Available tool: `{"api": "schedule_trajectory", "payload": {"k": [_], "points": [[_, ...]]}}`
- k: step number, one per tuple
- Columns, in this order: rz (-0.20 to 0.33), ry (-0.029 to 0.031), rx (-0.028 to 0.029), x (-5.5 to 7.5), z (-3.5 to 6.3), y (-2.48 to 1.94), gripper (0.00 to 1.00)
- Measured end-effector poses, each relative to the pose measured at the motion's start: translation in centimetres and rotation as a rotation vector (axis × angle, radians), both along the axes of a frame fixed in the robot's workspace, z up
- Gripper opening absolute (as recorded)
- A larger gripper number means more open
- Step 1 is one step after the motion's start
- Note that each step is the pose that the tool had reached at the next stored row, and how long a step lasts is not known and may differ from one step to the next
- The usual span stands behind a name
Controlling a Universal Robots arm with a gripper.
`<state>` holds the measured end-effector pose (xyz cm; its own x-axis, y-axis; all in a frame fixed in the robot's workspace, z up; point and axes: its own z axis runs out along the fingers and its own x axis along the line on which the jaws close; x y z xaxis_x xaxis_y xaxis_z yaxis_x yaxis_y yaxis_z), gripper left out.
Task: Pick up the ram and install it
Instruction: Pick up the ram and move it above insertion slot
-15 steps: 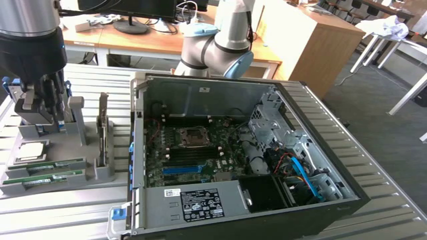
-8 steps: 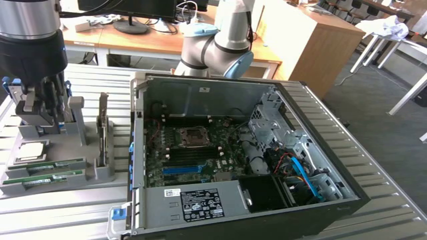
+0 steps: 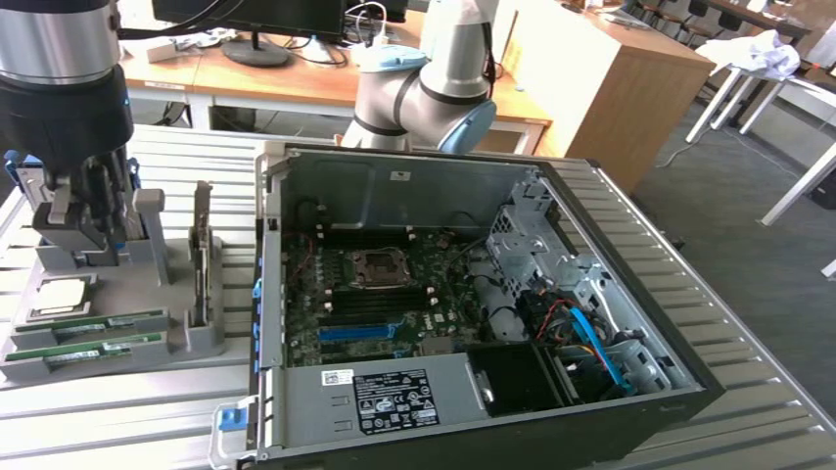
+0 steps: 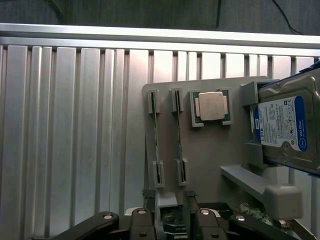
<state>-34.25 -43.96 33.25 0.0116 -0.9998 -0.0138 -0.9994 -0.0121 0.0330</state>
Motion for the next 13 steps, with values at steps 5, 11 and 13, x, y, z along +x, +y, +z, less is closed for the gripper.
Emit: {"api": "schedule_trajectory", "payload": {"k": [5,11,13], "points": [[0.000,0.0000,-0.0008,0.00,-0.30,0.00,0.36],[0.000,0.0000,-0.0017,0.00,-0.65,0.00,0.36],[0.000,0.0000,-0.0020,0.00,-0.77,0.00,0.36]]}}
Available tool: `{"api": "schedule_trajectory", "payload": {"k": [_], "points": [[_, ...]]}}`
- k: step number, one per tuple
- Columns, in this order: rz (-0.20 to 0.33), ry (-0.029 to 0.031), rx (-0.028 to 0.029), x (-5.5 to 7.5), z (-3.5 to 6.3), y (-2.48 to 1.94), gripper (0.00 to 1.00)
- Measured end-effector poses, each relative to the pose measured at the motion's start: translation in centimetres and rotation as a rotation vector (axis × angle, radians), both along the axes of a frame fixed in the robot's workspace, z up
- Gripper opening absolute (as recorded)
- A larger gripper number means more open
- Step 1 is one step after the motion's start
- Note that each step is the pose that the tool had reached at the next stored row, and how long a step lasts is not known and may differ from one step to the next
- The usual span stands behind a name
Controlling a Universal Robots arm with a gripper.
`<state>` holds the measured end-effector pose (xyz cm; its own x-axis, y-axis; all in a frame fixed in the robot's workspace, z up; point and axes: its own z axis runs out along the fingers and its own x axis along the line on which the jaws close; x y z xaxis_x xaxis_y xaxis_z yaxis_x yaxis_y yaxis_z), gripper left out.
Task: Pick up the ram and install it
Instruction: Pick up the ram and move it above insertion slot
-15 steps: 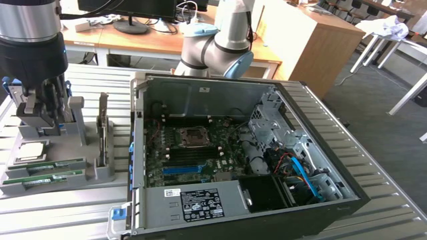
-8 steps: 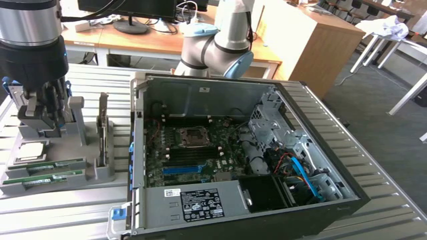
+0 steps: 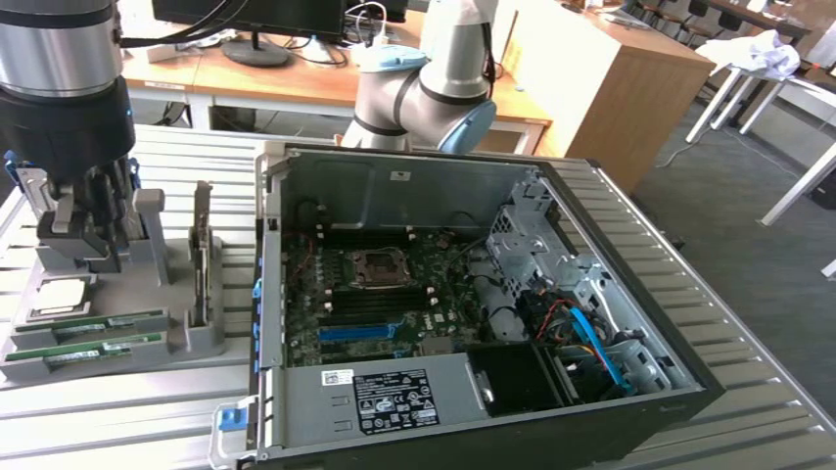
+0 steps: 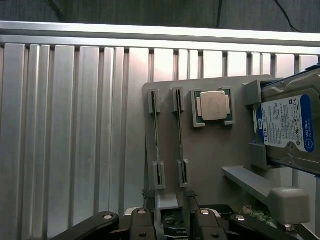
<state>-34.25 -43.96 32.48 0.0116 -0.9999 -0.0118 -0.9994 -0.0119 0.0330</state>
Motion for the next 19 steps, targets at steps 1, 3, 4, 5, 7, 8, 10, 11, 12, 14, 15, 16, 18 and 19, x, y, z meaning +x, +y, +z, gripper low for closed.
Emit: {"api": "schedule_trajectory", "payload": {"k": [1,3,4,5,7,8,10,11,12,14,15,16,18,19], "points": [[0.000,0.0001,-0.0002,0.0,-0.06,0.00,0.36],[0.000,0.0001,-0.0006,0.0,-0.19,0.00,0.36],[0.000,0.0000,-0.0007,0.0,-0.26,0.00,0.36],[0.000,0.0000,-0.0009,0.0,-0.32,0.00,0.36],[0.000,0.0000,-0.0012,0.0,-0.44,0.00,0.36],[0.000,0.0000,-0.0014,0.0,-0.50,0.00,0.36],[0.000,0.0000,-0.0017,0.0,-0.62,0.00,0.36],[0.000,0.0000,-0.0018,0.0,-0.68,0.00,0.36],[0.000,0.0000,-0.0019,0.0,-0.73,0.00,0.36],[0.000,0.0000,-0.0022,0.0,-0.85,0.00,0.36],[0.000,0.0000,-0.0023,0.0,-0.91,0.00,0.36],[0.000,0.0000,-0.0025,0.0,-0.96,0.00,0.36],[0.000,0.0000,-0.0028,0.0,-1.07,0.00,0.36],[0.000,0.0000,-0.0030,0.0,-1.13,0.00,0.36]]}}
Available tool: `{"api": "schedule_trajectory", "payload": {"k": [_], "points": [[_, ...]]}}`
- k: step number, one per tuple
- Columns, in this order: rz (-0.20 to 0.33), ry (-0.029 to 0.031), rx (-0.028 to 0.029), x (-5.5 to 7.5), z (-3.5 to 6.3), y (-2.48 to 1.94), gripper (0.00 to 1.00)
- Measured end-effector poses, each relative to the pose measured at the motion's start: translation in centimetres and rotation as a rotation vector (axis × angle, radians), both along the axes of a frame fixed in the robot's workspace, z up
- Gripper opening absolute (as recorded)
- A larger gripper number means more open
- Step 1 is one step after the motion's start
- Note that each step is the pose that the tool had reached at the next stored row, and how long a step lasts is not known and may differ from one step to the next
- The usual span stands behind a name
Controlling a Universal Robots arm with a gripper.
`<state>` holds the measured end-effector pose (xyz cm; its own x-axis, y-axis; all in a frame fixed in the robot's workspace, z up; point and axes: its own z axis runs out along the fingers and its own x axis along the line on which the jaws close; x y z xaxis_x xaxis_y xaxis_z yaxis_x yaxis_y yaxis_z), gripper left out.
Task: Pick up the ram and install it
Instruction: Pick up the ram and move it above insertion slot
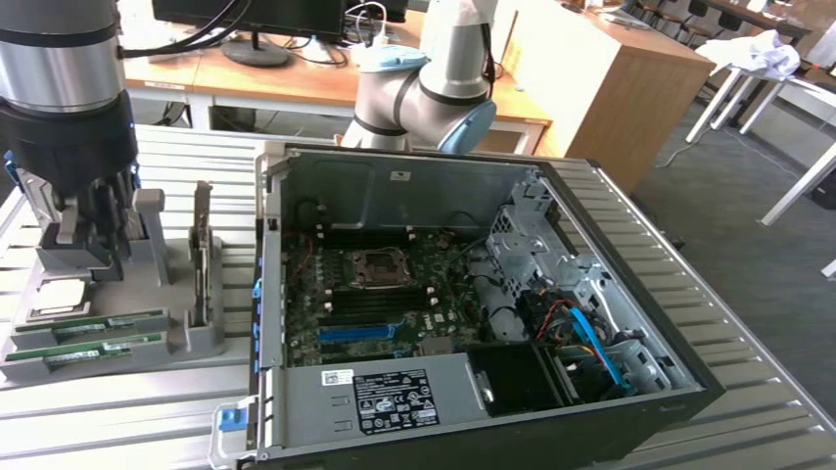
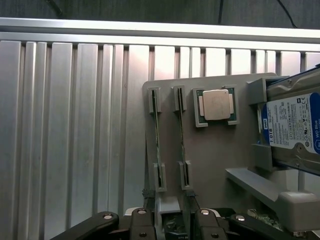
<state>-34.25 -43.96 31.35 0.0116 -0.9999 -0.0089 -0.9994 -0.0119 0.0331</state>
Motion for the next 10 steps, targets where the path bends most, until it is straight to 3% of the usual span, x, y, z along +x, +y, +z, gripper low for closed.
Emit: {"api": "schedule_trajectory", "payload": {"k": [10], "points": [[0.000,0.0000,-0.0015,0.00,-0.55,0.00,0.36]]}}
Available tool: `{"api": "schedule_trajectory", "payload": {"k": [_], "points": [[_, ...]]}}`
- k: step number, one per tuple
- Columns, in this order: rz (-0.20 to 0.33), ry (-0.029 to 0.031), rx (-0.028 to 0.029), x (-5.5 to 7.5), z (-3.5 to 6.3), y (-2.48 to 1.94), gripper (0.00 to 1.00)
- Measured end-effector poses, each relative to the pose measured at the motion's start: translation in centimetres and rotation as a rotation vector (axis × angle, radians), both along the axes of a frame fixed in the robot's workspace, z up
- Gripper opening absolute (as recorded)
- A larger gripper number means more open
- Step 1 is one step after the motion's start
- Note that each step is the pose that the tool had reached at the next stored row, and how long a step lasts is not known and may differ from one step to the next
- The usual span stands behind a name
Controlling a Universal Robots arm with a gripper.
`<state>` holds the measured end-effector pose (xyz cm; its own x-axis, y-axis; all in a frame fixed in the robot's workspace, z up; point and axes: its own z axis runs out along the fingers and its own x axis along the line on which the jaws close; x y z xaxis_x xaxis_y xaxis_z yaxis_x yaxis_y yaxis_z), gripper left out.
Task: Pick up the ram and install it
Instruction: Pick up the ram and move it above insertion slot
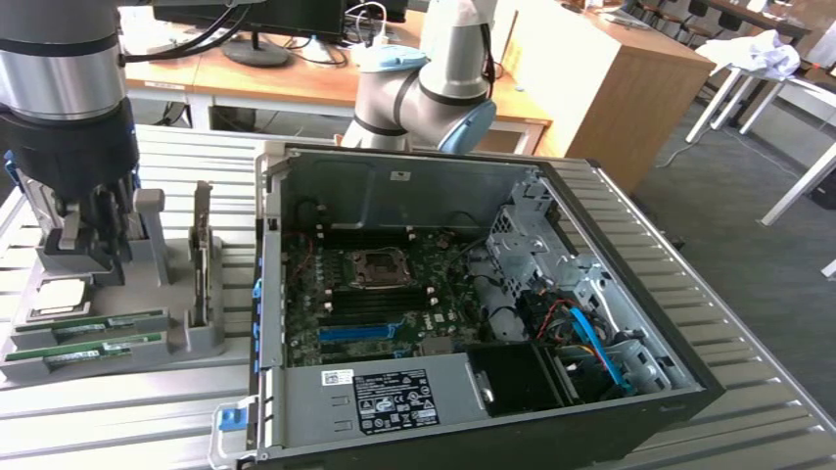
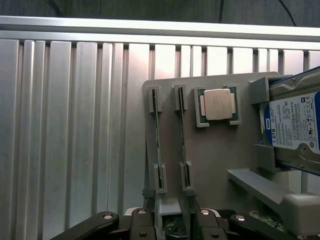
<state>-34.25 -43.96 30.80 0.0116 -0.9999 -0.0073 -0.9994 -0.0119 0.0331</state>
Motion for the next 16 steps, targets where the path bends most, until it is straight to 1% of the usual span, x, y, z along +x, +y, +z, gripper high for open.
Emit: {"api": "schedule_trajectory", "payload": {"k": [16], "points": [[0.000,0.0000,-0.0026,0.00,-0.89,0.00,0.36]]}}
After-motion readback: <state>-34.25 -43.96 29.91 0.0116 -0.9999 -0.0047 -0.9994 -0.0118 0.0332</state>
